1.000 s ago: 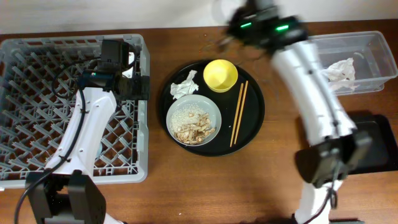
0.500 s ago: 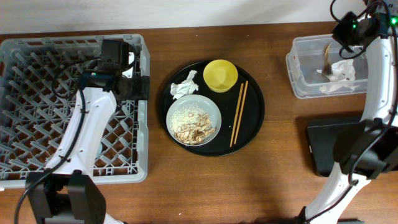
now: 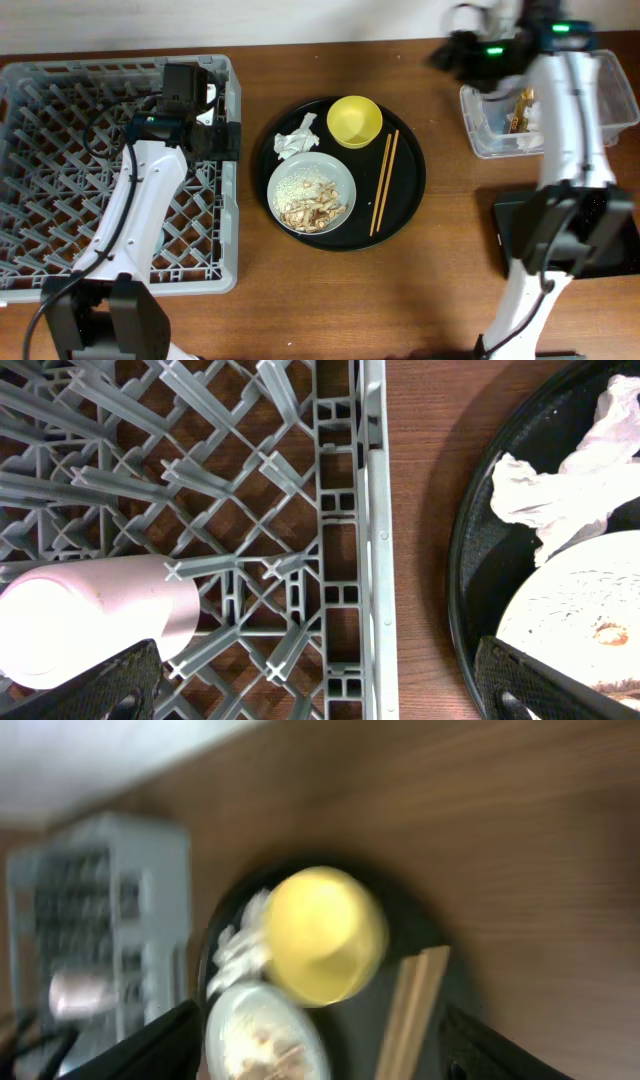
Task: Sort waste into correct bins and load items into the dishwasher rack
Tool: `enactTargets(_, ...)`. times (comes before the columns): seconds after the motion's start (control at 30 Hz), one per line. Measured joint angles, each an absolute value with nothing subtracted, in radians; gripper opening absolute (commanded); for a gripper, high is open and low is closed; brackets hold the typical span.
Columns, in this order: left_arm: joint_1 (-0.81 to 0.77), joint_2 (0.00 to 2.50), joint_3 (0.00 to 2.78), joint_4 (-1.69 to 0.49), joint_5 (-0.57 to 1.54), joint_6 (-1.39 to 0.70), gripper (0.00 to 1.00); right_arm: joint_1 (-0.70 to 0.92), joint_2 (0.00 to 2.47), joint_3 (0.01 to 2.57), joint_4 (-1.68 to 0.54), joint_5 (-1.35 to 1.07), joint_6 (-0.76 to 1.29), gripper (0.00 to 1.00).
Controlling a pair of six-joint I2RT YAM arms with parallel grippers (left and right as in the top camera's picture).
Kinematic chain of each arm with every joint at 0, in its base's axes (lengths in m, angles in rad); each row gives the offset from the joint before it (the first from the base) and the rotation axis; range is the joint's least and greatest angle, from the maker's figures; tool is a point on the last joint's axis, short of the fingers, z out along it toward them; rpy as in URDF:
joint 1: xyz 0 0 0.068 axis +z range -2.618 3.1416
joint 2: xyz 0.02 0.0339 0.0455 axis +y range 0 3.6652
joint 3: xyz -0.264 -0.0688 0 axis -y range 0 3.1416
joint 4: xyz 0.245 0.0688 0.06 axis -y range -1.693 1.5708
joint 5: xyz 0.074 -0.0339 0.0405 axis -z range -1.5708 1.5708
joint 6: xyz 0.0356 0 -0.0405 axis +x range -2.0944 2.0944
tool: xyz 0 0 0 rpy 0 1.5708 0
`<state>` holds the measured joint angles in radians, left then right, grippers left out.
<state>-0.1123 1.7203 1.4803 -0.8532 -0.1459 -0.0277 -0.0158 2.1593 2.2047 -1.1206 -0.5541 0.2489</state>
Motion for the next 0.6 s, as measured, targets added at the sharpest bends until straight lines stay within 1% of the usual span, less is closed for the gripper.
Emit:
enactTargets(0.07, -0.112, 1.720, 1.480, -0.853, -0.146, -0.028, 0.99, 0.101, 2.159, 2.205, -1.122, -0.479, 0.262, 0.77)
enactTargets(0.13, -0.112, 1.720, 1.480, -0.853, -0.146, -0.028, 0.99, 0.258, 2.159, 2.205, -1.122, -0.313, 0.312, 0.78)
enactTargets(0.2, -0.112, 1.720, 1.480, -0.854, -0.146, -0.028, 0.99, 0.376, 2.159, 2.205, -1.115, -0.171, 0.361, 0.87)
enactTargets(0.3, -0.112, 1.720, 1.480, -0.853, -0.146, -0.028, 0.99, 0.514, 2.165, 2.205, -1.093, 0.013, 0.454, 0.87)
enactTargets(0.33, -0.112, 1.720, 1.480, -0.853, -0.146, -0.028, 0.99, 0.544, 2.174, 2.205, -1.085, 0.066, 0.499, 0.87)
enactTargets(0.4, -0.112, 1.720, 1.480, -0.853, -0.146, -0.028, 0.99, 0.555, 2.194, 2.205, -1.059, 0.096, 0.543, 0.87)
enactTargets(0.47, -0.112, 1.720, 1.480, -0.853, -0.146, -0.028, 1.00, 0.553, 2.233, 2.205, -1.007, 0.079, 0.569, 0.83)
enactTargets(0.6, -0.112, 1.720, 1.480, -0.852, -0.146, -0.028, 0.99, 0.557, 2.347, 2.205, -0.917, -0.002, 0.588, 0.83)
